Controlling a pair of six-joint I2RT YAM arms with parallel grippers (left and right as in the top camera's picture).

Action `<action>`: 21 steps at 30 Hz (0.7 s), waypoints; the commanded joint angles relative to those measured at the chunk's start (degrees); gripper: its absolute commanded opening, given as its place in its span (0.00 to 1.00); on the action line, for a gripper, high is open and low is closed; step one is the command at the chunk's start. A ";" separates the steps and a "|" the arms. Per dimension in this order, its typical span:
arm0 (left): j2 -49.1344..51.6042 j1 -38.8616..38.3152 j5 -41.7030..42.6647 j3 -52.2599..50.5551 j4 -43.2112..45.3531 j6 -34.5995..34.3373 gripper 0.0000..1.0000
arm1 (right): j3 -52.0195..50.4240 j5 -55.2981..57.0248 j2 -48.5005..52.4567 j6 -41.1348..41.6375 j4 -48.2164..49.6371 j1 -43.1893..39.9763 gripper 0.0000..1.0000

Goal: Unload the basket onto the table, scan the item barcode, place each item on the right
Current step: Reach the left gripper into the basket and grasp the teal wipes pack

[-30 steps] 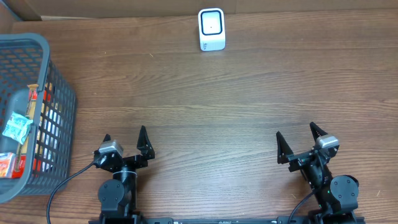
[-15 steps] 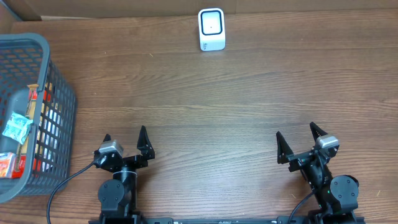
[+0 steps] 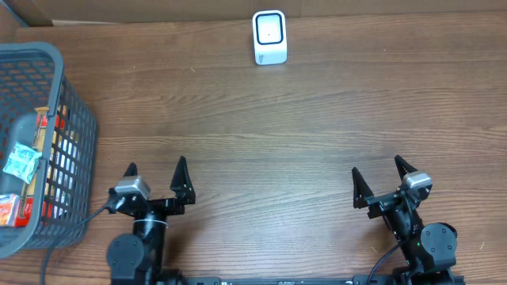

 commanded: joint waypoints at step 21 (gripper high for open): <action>55.84 -0.24 2.38 79.58 -45.97 8.74 1.00 | -0.59 0.39 -0.42 0.15 0.24 0.33 1.00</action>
